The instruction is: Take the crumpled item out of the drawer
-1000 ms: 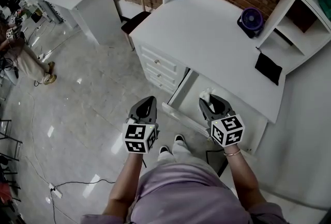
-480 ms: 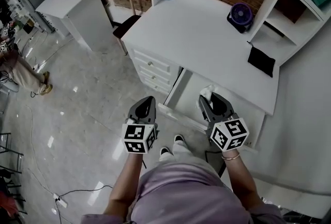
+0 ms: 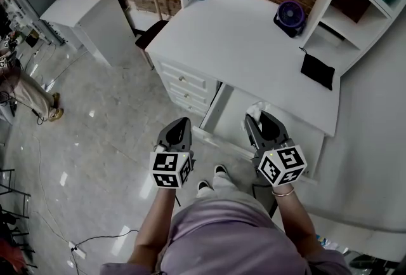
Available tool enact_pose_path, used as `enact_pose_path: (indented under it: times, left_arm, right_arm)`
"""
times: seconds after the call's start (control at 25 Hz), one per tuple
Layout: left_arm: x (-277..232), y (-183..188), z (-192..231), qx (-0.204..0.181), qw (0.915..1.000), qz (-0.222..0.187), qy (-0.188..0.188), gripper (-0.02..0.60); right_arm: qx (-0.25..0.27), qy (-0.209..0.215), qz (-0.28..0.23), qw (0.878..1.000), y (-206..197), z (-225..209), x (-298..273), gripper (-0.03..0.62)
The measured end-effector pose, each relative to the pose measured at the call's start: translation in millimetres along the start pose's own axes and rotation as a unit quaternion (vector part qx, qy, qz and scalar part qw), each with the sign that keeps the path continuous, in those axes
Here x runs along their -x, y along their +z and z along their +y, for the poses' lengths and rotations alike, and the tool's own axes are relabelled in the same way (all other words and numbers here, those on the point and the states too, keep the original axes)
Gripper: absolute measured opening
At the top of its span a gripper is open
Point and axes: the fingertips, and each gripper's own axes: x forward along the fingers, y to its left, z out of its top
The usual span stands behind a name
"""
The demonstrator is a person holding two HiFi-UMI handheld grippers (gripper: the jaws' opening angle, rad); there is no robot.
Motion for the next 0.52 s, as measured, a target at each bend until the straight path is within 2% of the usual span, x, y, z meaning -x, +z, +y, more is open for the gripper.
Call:
enact_pose_path:
  times: [0.52]
  left_arm:
    - [0.6,-2.0,-1.5,0.001,1.0000,0.000,0.002,0.000]
  right_arm:
    - [-0.014,0.001,0.001,1.000,-4.7,-1.8,-1.4,0.130]
